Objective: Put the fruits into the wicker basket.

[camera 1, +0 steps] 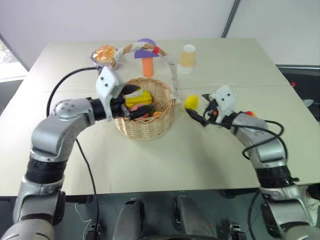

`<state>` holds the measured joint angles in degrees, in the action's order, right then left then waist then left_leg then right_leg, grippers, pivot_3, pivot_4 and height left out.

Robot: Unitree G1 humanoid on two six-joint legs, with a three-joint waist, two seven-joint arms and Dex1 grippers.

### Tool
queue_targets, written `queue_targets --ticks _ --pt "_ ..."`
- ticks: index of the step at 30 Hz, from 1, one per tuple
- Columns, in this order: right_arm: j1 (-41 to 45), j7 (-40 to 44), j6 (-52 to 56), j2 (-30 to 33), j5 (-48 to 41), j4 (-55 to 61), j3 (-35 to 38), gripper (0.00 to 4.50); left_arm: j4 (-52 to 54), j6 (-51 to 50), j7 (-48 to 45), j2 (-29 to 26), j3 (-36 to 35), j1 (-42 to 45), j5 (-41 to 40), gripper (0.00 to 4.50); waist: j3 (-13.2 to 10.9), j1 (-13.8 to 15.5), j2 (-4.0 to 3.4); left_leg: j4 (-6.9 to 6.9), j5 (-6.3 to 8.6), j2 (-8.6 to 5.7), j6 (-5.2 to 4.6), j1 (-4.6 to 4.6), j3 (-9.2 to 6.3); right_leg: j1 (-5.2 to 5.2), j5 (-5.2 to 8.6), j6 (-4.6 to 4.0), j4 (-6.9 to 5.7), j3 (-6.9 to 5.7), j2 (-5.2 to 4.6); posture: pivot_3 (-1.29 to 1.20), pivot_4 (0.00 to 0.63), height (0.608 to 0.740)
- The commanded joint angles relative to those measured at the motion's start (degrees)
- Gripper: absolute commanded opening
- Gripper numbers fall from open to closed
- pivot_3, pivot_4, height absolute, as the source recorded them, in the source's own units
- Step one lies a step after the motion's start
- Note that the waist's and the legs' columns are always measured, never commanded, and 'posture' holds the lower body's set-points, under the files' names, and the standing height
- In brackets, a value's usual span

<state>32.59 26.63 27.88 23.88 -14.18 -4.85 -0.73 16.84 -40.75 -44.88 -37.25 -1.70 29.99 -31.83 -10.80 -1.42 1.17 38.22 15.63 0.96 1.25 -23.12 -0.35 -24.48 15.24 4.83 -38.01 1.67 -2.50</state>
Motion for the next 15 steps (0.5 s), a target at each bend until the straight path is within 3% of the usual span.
queue_targets --ticks 1,10,15 --pt "5.86 -7.95 2.32 -3.87 1.24 -6.55 3.17 4.50 3.89 -0.33 0.69 -0.21 -2.41 -1.21 -1.65 4.43 -0.01 0.29 -0.02 0.00 -0.02 -0.02 0.03 -0.01 0.00 -0.01 0.00 0.00 -0.02 0.00 -0.05 0.00 0.150 0.740" --pt "9.84 -17.46 8.66 -9.93 1.18 -12.38 7.40 4.50 9.81 -3.03 4.85 1.26 -4.06 -3.86 -5.39 4.43 -0.01 0.46 -0.02 -0.01 0.01 -0.09 -0.02 -0.16 -0.05 -0.05 -0.01 0.01 0.02 -0.05 -0.21 0.00 0.150 0.740" --pt "9.18 -18.03 10.64 -11.25 0.67 -11.25 7.06 4.50 10.05 -3.05 5.39 1.25 -3.91 -3.71 -5.96 4.43 -0.01 0.20 -0.02 -0.01 0.00 -0.08 0.00 -0.10 -0.04 -0.05 0.00 0.01 -0.02 -0.04 -0.12 0.00 0.150 0.740"
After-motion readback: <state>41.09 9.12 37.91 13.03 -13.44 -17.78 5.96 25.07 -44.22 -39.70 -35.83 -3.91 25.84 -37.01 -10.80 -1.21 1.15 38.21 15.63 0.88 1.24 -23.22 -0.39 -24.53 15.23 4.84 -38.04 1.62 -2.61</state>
